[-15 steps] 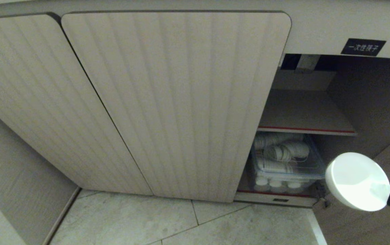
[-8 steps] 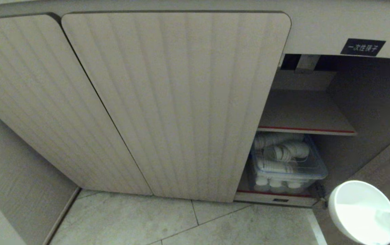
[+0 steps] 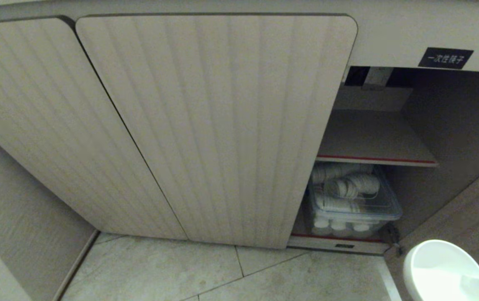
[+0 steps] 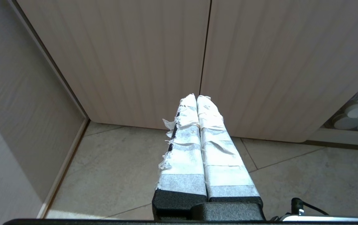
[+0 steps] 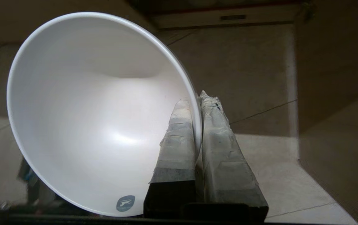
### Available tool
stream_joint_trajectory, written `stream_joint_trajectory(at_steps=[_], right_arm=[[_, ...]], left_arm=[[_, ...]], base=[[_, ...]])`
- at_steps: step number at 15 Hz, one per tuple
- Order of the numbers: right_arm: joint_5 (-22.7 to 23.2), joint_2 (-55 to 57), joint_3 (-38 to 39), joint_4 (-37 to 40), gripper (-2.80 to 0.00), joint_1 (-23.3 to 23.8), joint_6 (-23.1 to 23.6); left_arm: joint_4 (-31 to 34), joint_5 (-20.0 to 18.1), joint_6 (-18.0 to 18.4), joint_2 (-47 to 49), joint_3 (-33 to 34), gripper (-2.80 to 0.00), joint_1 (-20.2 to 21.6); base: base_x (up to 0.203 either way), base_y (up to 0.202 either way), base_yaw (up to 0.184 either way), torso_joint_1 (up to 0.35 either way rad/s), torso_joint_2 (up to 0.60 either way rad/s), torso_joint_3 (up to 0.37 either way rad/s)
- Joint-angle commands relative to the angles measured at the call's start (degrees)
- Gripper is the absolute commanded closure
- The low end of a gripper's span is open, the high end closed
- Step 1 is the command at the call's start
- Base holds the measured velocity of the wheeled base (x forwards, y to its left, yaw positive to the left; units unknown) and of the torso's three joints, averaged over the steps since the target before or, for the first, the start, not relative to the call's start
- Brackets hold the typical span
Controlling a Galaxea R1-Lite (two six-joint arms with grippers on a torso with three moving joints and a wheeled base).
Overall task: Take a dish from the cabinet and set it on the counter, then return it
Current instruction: Place it on the table
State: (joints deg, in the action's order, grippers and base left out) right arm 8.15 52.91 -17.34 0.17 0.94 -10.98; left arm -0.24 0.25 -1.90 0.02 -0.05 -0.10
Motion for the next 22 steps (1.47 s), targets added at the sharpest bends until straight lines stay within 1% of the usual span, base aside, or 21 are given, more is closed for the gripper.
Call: stream_joint_trajectory(at_steps=[1, 2, 3, 4, 6, 9, 11, 13, 22], right_arm=[[2.2, -0.5, 0.9, 0.1, 0.00, -0.9, -0.1], [3.2, -1.8, 1.3, 1.2, 0.00, -0.9, -0.1], [4.3, -3.6, 1.4, 3.8, 0.00, -1.0, 0.0], [6.1, -5.6, 1.4, 7.3, 0.00, -1.0, 0.1], [9.5, -8.0, 1.8, 10.3, 0.00, -1.1, 0.3], [9.4, -7.5, 2.3, 10.4, 0.00, -1.8, 1.4], [9.4, -7.0, 2.6, 10.4, 0.00, -2.2, 4.9], [9.4, -6.9, 3.2, 10.3, 0.00, -2.9, 7.2], [8.3, -6.9, 3.6, 10.4, 0.00, -3.3, 7.0]], left_arm=[[0.0, 0.0, 0.0, 0.0, 0.0, 0.00, 0.0], [0.0, 0.0, 0.0, 0.0, 0.0, 0.00, 0.0], [0.0, 0.0, 0.0, 0.0, 0.0, 0.00, 0.0], [0.0, 0.0, 0.0, 0.0, 0.0, 0.00, 0.0], [0.0, 0.0, 0.0, 0.0, 0.0, 0.00, 0.0], [0.0, 0.1, 0.0, 0.0, 0.0, 0.00, 0.0], [0.0, 0.0, 0.0, 0.0, 0.0, 0.00, 0.0], [0.0, 0.0, 0.0, 0.0, 0.0, 0.00, 0.0], [0.0, 0.0, 0.0, 0.0, 0.0, 0.00, 0.0]], base=[[0.000, 0.000, 0.000, 0.000, 0.00, 0.000], [0.000, 0.000, 0.000, 0.000, 0.00, 0.000], [0.000, 0.000, 0.000, 0.000, 0.00, 0.000], [0.000, 0.000, 0.000, 0.000, 0.00, 0.000], [0.000, 0.000, 0.000, 0.000, 0.00, 0.000], [0.000, 0.000, 0.000, 0.000, 0.00, 0.000], [0.000, 0.000, 0.000, 0.000, 0.00, 0.000], [0.000, 0.000, 0.000, 0.000, 0.00, 0.000], [0.000, 0.000, 0.000, 0.000, 0.00, 0.000]])
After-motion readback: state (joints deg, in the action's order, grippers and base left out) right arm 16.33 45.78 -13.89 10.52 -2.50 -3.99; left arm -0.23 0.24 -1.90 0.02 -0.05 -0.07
